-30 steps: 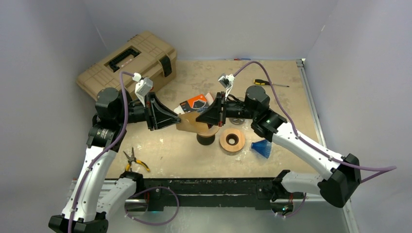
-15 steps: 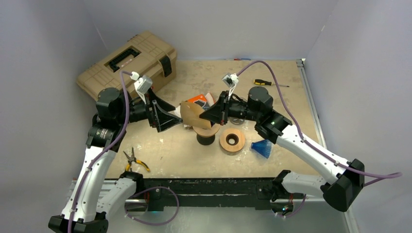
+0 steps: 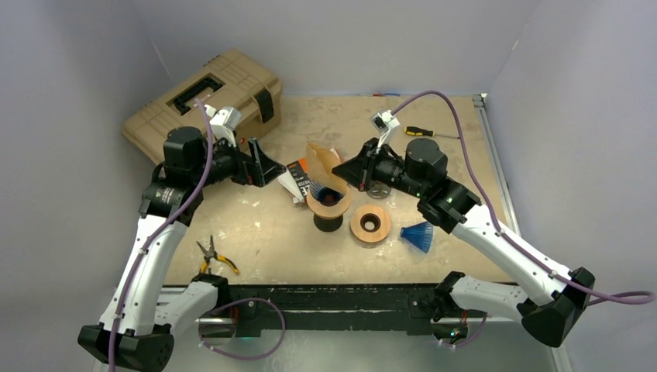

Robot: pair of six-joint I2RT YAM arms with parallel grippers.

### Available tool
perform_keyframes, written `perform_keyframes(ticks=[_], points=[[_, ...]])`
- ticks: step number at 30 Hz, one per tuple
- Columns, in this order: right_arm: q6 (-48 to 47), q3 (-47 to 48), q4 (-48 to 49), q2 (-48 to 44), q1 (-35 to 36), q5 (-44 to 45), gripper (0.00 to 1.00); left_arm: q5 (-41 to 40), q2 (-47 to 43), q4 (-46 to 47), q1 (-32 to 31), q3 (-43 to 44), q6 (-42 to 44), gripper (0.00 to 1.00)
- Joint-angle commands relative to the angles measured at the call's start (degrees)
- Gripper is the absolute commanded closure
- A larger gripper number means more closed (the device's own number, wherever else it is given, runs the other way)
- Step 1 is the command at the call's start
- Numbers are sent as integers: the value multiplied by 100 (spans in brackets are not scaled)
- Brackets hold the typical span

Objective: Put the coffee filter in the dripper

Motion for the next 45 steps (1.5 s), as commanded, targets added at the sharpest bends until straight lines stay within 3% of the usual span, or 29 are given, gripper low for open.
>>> perform_keyframes(ticks=[1, 11, 23, 30, 45], points=[[-129, 337, -379, 15, 49, 770, 100, -1294, -23, -415, 26, 145, -137, 1], [-123, 639, -957, 221, 256, 2021, 100, -1784, 174, -641, 26, 132, -546, 1], [-34, 854, -1244, 501, 700, 2689, 100, -1369, 136, -89, -178, 18, -1354, 1], [-26, 958, -1304, 656, 917, 2853, 100, -2277, 527, 0, -1439, 363, -1637, 1], [-34, 1169, -1481, 949, 1084, 3006, 100, -3532, 1261, 175, -3070, 913, -1811, 1]])
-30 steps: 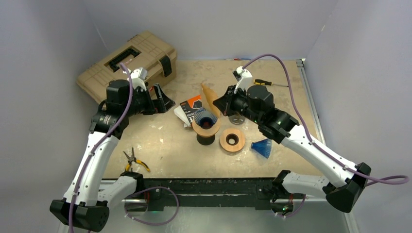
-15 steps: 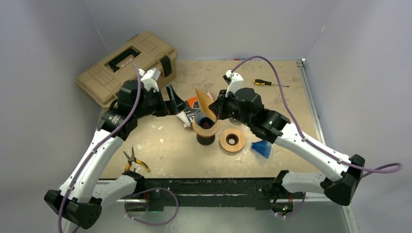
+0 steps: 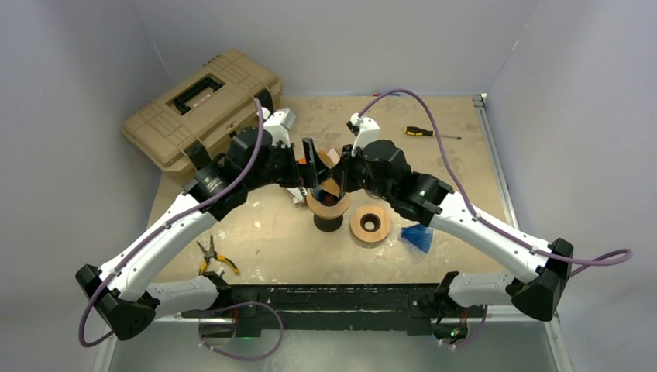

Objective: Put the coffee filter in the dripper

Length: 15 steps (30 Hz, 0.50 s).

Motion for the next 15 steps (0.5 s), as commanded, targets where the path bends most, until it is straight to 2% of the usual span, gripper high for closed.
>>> perform_keyframes(ticks=[1, 9, 15], points=[[-12, 308, -11, -34, 63, 186, 100, -712, 214, 157, -318, 331, -120, 1], [35, 351, -85, -83, 86, 261, 100, -1605, 214, -167, -413, 315, -261, 0], [84, 231, 33, -391, 86, 294, 100, -1648, 364, -279, -420, 260, -126, 2]])
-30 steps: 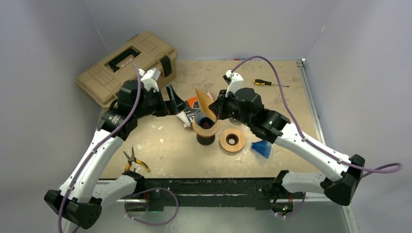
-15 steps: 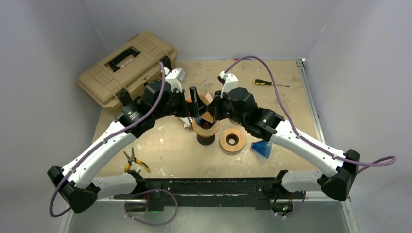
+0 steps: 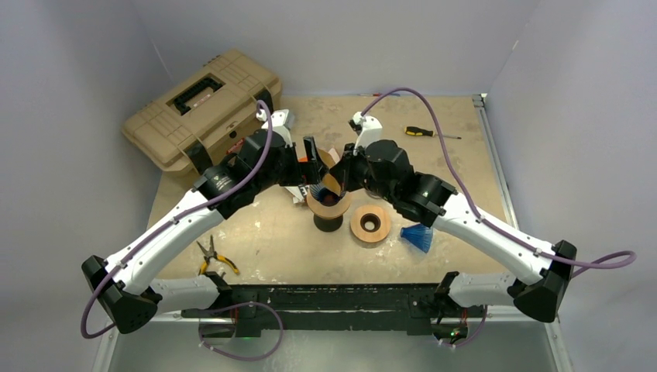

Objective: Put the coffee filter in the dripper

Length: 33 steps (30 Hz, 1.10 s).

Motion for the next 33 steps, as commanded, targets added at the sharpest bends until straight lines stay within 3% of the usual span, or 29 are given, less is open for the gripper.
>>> perform_keyframes(ticks=[1, 4, 9, 13, 20, 26, 33], points=[[77, 142, 110, -391, 24, 164, 100, -250, 79, -70, -28, 141, 32, 4], [86, 118, 69, -464, 23, 206, 100, -185, 75, -29, -34, 108, 57, 16], [130, 45, 113, -515, 24, 173, 100, 6, 5, 107, -34, 97, 39, 58], [124, 4, 171, -508, 24, 104, 95, 156, 1, 163, -30, 166, 89, 83], [-10, 202, 154, -319, 24, 100, 71, 405, 323, -177, -45, 494, 242, 93], [-132, 451, 43, -121, 24, -70, 51, 382, 403, -246, -71, 576, 242, 93], [-116, 106, 351, -459, 24, -301, 25, 382, 473, -242, -76, 638, 246, 94]])
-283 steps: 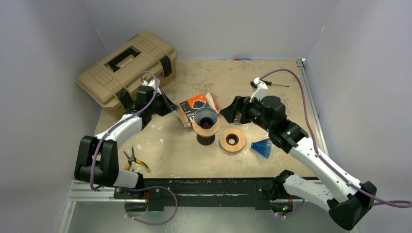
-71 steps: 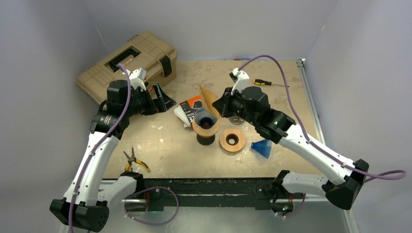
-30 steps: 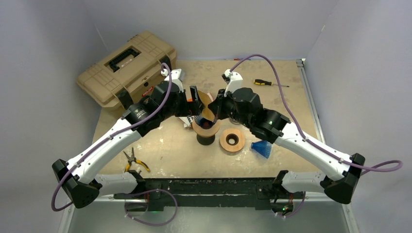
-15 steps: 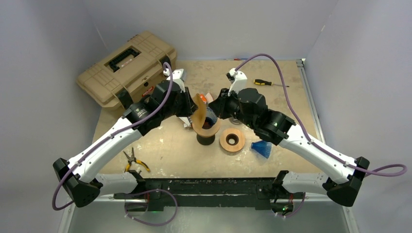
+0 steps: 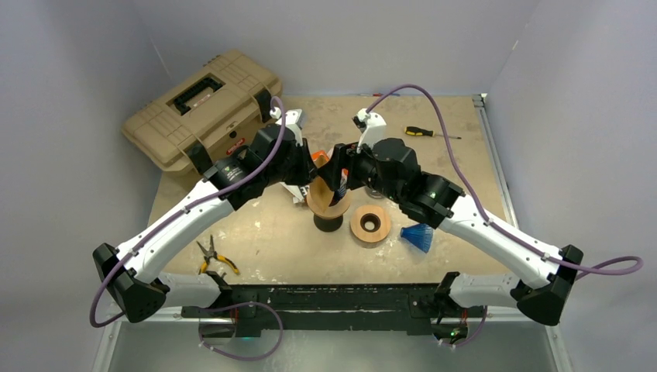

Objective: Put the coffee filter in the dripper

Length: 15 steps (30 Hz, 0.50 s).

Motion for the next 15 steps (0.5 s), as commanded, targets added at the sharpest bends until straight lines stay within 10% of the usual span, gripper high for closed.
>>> perform_keyframes(ticks=[1, 15], points=[[-70, -45, 305, -311, 24, -138, 24, 54, -33, 89, -35, 260, 76, 94], [-161, 142, -255, 408, 33, 146, 26, 7, -251, 214, -35, 285, -25, 100]])
